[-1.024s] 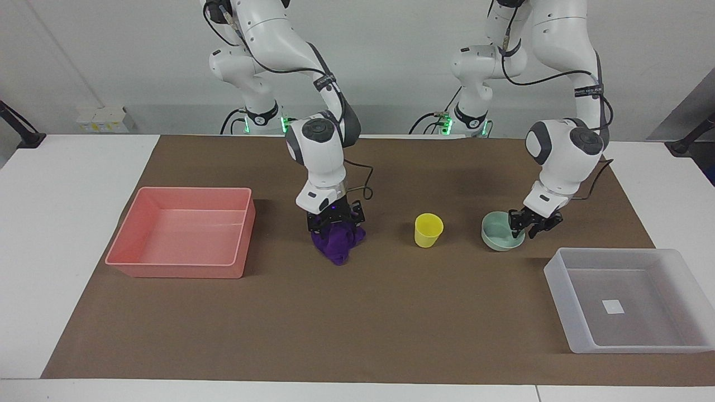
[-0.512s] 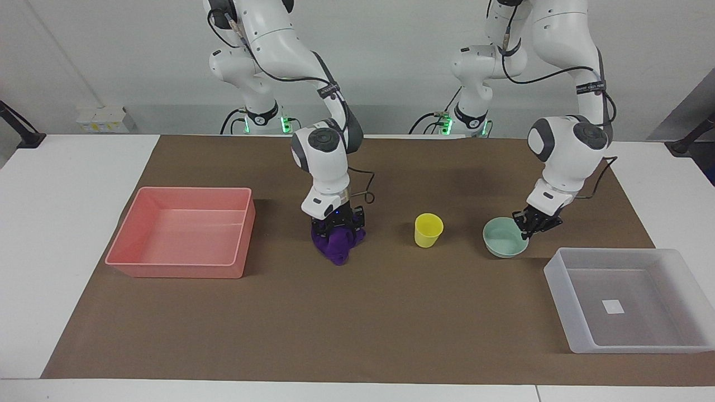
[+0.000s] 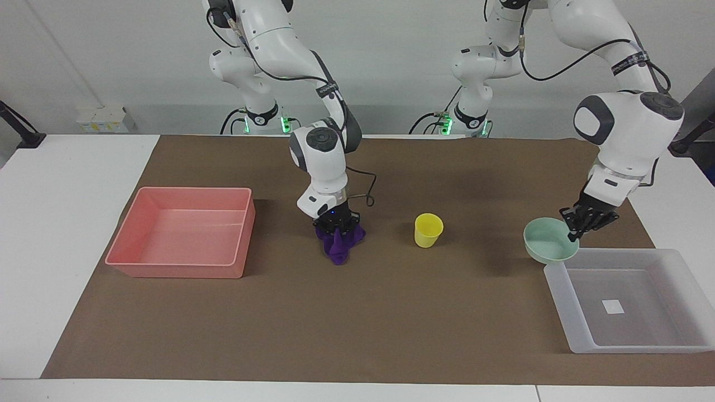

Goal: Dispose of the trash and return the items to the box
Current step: 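Lift the green bowl into the clear bin with the left gripper, then carry the purple cloth into the pink bin with the right gripper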

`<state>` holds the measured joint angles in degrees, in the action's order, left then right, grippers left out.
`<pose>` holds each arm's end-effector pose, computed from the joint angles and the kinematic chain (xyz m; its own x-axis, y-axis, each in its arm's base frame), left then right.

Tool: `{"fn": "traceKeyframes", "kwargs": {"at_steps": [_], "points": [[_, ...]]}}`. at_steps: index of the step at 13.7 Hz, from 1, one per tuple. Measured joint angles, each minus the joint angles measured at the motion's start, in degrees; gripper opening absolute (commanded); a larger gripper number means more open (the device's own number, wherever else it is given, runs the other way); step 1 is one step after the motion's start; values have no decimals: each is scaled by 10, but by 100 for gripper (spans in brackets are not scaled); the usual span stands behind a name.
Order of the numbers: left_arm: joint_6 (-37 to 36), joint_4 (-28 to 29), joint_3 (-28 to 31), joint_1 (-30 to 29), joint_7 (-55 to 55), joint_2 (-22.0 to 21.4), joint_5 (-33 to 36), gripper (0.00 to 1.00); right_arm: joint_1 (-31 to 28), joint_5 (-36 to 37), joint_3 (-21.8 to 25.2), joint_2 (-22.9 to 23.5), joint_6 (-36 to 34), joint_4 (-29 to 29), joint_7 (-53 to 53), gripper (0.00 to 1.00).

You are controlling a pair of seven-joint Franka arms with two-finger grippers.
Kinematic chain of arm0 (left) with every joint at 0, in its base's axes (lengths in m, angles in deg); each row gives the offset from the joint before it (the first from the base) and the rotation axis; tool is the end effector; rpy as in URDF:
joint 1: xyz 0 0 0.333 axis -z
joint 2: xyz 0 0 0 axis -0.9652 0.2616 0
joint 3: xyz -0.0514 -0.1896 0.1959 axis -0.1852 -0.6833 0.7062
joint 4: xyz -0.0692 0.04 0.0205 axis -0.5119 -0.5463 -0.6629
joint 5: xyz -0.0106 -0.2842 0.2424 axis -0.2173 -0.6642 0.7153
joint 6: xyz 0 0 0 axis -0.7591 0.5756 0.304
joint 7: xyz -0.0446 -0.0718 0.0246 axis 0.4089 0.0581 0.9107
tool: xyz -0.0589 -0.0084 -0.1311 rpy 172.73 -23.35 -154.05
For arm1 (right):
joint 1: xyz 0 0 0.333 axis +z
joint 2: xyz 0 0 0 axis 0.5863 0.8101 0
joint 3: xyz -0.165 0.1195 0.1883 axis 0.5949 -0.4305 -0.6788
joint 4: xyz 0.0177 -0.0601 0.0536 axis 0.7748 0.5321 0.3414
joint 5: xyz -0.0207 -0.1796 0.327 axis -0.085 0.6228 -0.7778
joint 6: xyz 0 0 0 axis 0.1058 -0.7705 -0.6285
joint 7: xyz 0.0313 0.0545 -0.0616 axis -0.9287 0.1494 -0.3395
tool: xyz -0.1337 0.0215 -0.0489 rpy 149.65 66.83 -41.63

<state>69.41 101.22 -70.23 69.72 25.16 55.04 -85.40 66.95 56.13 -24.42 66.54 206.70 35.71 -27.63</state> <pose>0.6161 0.0440 0.4056 0.9678 0.0001 0.2518 -0.0051 -0.9998 0.0202 0.5336 0.2818 0.2530 0.9882 0.0083 0.1531 0.0192 -0.9974 -0.0694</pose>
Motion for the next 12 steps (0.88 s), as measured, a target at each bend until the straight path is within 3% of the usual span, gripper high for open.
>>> {"fn": "traceKeyframes", "kwargs": {"at_steps": [7, 12], "points": [[-40, -206, 3, -57, 2, 130, -16, 0, -31, 0, 8, -100, -142, -33, 5, 0], [-38, -284, 15, -82, 42, 239, -17, 0, -83, 0, 9, -165, -262, -77, 4, 0]]}}
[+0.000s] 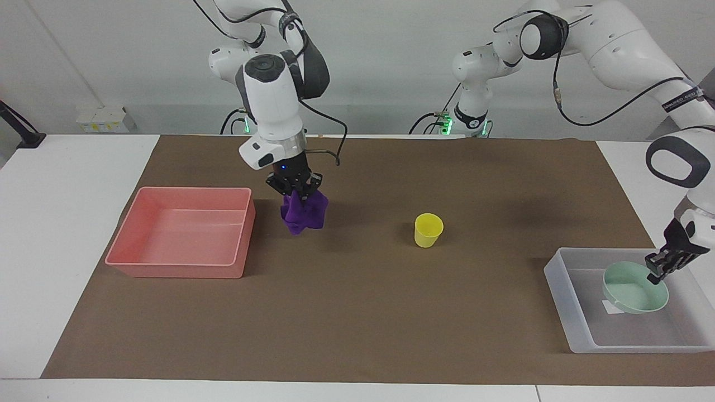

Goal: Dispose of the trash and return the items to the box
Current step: 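Carry the purple cloth into the pink bin with the right gripper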

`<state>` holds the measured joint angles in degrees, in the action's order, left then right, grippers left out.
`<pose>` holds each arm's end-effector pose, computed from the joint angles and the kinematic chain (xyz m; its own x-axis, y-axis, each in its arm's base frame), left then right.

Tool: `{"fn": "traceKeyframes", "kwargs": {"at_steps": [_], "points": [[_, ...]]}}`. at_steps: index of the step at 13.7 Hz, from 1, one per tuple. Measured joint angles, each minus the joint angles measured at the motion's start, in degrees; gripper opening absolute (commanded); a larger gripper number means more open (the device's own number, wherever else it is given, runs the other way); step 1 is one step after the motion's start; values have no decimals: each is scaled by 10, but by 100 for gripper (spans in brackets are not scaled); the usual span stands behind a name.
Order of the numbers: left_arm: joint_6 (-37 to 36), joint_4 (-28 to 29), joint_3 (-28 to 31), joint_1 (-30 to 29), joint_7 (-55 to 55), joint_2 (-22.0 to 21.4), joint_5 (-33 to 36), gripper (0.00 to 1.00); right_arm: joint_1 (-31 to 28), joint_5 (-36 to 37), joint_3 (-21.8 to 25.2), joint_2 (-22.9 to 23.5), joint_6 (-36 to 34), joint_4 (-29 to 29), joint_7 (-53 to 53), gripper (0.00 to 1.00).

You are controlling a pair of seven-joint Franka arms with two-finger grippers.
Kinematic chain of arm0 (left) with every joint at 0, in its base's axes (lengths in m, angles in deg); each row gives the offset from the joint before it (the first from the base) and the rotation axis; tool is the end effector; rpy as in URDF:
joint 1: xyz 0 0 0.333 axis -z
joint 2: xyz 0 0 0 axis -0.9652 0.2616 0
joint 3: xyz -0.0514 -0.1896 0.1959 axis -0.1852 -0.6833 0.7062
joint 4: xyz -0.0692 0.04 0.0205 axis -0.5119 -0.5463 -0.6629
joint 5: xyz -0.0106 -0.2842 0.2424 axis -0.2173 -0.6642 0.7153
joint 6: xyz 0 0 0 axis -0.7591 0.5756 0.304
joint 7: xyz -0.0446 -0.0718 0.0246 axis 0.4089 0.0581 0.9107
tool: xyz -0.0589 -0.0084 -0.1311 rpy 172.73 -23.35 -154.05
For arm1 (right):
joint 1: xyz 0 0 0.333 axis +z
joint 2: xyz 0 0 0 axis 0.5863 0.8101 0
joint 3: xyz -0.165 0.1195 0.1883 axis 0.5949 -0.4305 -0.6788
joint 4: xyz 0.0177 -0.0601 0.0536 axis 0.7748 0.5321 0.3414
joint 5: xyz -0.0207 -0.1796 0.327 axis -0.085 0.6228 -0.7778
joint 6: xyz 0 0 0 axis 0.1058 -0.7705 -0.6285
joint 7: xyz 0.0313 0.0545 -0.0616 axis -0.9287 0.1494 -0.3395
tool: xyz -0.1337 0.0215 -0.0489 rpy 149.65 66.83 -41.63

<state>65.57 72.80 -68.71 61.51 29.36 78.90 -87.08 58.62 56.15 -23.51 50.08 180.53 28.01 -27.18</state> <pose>0.6975 0.1673 0.3622 0.9339 0.2435 0.2618 0.2367 -0.9699 0.0578 0.5436 0.1843 0.4360 0.9814 -0.1558 0.1126 -0.1484 -0.9864 -0.0714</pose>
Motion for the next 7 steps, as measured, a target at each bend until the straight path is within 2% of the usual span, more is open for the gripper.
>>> {"fn": "traceKeyframes", "kwargs": {"at_steps": [3, 7], "points": [[14, -20, 0, -11, 8, 38, -2, 0, -25, 2, 0, -9, -74, -56, -2, 0], [32, -18, 0, -14, 10, 49, -5, 0, -66, 3, 1, -9, -119, -100, -50, 0]]}}
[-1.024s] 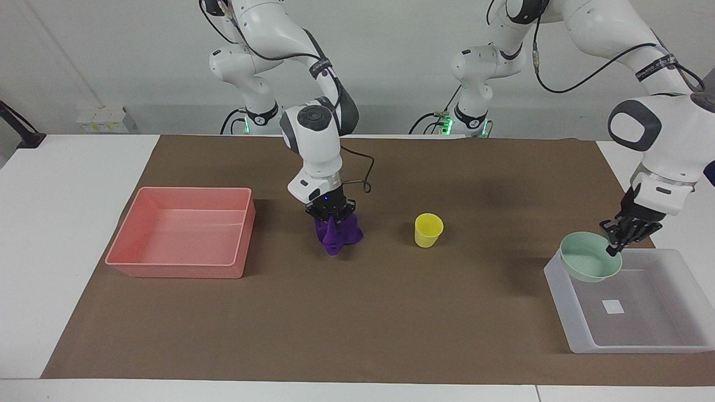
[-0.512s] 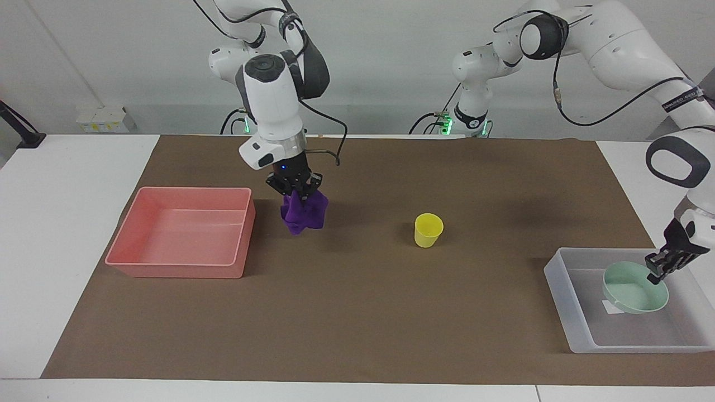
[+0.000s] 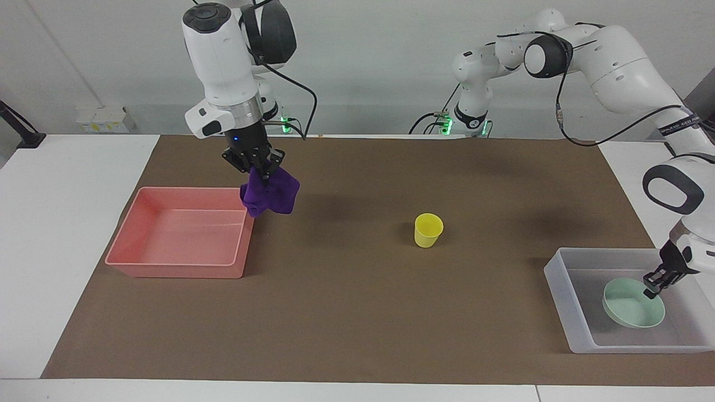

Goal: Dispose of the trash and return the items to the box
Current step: 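Carry the purple cloth into the pink bin with the right gripper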

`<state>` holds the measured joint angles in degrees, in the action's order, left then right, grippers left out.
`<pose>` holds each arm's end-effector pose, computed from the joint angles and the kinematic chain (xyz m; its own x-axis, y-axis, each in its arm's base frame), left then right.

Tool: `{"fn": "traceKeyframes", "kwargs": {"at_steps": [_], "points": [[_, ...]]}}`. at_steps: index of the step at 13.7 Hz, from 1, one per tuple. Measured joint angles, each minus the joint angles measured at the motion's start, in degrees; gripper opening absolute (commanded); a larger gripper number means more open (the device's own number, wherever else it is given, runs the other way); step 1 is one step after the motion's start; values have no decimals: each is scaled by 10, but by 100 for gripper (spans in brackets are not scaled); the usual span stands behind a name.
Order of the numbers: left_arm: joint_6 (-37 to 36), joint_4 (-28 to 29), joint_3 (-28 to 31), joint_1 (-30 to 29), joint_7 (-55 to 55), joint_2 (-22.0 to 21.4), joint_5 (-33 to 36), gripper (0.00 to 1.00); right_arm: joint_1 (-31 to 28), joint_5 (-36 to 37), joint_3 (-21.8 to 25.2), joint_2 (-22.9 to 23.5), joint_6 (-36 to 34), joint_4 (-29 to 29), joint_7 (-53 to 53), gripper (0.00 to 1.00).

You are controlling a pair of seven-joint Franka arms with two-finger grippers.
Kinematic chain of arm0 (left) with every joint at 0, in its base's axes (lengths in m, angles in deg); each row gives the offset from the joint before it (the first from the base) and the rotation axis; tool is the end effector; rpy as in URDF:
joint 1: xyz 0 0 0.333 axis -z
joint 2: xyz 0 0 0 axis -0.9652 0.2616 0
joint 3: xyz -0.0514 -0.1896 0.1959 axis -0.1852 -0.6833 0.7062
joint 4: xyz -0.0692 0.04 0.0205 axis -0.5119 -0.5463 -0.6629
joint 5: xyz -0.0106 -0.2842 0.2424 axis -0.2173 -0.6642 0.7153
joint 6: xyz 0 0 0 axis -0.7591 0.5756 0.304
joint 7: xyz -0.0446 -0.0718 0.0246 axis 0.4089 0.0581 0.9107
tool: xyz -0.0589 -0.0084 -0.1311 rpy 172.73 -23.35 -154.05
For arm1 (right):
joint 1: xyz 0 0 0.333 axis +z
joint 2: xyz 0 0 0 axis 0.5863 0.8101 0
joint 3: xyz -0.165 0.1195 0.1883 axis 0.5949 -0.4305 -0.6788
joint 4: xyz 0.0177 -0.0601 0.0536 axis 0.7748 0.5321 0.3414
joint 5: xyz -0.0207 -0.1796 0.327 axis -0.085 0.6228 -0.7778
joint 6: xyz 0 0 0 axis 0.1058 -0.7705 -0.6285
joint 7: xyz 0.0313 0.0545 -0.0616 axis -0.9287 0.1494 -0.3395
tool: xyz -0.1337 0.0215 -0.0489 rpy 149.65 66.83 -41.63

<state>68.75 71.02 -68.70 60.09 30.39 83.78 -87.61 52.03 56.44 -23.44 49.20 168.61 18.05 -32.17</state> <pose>0.7050 0.1878 0.3227 0.9200 0.2917 0.2617 0.2837 -0.9564 0.0686 0.5554 0.1187 0.5060 0.9785 -0.1791 0.1022 -0.1746 -0.9833 -0.0514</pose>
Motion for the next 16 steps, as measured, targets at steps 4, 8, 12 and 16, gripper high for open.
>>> {"fn": "traceKeyframes", "kwargs": {"at_steps": [4, 8, 12, 16], "points": [[25, 15, 0, 0, 2, 13, 0, 0, -65, 0, 1, -2, -12, -9, -106, 0], [56, 37, 1, -4, 2, 18, 0, 33, -139, 0, 1, -2, 33, 13, -207, 0], [82, 45, 1, -4, -3, 17, 0, 88, -190, 0, 2, 3, 129, 91, -257, 0], [85, 44, -2, -1, -35, -6, 0, 100, -197, -1, 1, 19, 203, 159, -258, 0]]}}
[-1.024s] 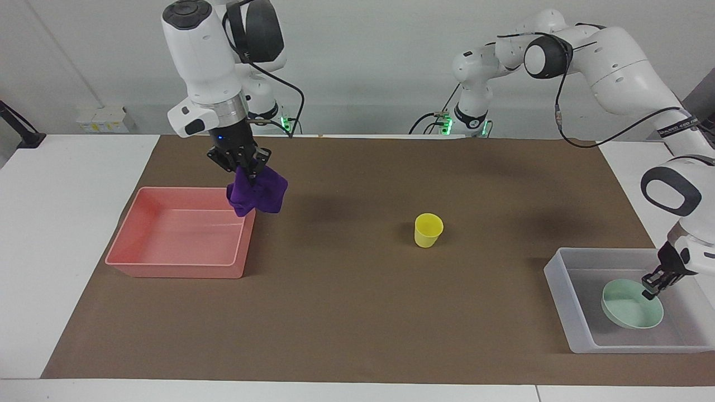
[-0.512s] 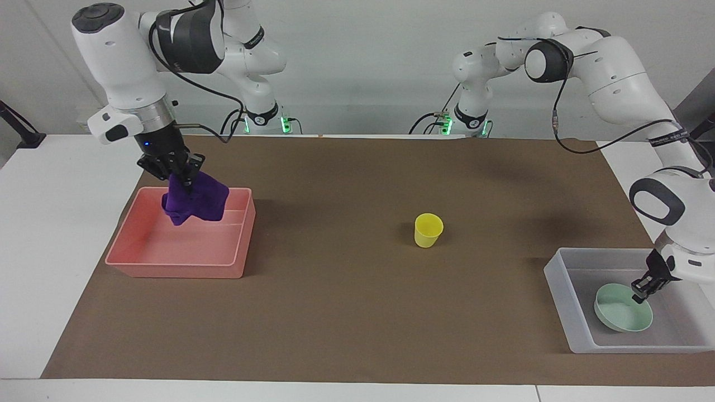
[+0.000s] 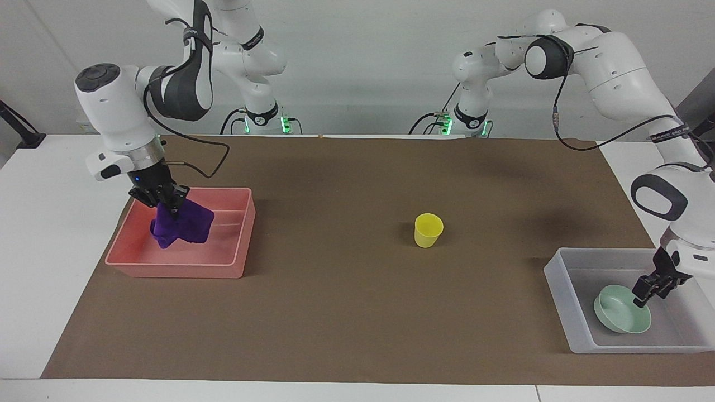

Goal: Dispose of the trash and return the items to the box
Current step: 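Carry the purple cloth into the pink bin with the right gripper, then reach the left gripper to the yellow cup while the right gripper releases the cloth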

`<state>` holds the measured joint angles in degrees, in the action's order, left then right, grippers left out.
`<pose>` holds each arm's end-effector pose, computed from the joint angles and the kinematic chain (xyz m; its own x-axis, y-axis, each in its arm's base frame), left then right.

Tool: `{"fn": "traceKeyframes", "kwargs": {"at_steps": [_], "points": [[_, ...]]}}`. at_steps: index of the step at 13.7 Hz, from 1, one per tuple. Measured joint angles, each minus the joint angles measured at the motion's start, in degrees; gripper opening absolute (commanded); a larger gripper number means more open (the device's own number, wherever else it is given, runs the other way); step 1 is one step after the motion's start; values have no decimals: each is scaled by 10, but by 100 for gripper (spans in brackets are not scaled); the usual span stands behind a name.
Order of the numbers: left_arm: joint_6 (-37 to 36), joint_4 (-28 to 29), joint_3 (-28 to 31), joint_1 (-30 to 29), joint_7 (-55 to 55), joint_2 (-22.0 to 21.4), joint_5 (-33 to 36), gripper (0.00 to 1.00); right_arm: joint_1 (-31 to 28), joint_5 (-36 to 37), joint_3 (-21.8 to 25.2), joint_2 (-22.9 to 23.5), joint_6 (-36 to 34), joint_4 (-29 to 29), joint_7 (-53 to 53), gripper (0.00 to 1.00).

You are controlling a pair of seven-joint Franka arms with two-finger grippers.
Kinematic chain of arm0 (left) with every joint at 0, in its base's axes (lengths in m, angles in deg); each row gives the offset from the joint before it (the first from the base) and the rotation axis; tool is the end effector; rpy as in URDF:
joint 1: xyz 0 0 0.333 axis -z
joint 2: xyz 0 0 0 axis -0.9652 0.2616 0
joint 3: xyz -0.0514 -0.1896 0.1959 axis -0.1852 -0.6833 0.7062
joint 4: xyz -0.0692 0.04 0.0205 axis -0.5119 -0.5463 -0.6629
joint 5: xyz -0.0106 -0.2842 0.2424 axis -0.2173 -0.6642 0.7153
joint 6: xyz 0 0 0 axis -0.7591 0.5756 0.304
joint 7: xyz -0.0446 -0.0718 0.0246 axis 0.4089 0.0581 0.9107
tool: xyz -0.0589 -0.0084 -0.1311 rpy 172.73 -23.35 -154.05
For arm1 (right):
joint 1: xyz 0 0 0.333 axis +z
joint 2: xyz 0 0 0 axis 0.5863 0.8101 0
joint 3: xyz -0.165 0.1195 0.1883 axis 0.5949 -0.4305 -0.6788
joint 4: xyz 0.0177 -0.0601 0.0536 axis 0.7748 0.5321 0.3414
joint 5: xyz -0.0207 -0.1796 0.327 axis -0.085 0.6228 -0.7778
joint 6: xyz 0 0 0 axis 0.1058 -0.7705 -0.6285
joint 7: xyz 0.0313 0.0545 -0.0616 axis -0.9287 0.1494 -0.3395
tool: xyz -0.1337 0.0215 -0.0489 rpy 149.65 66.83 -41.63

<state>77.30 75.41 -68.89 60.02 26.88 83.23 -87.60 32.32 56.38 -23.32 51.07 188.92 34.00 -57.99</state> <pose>0.7073 0.1896 0.3108 0.9096 0.2341 0.3432 0.2325 -0.9715 0.0464 0.5690 -0.0782 0.3921 0.9846 -0.0764 0.1573 -0.0780 -0.9969 0.0039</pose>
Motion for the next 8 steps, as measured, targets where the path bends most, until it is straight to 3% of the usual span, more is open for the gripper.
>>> {"fn": "traceKeyframes", "kwargs": {"at_steps": [3, 7, 8], "points": [[-4, 7, -3, 17, -36, -38, 0, 100, -8, 0, 0, 14, 60, 51, 0, 0], [-12, 82, -6, 76, -49, -101, 0, 100, -14, 0, 0, 36, 91, 82, 0, 0], [-22, 100, -6, 94, -49, -114, 0, 100, -14, -1, 0, 39, 92, 88, 0, 8]]}}
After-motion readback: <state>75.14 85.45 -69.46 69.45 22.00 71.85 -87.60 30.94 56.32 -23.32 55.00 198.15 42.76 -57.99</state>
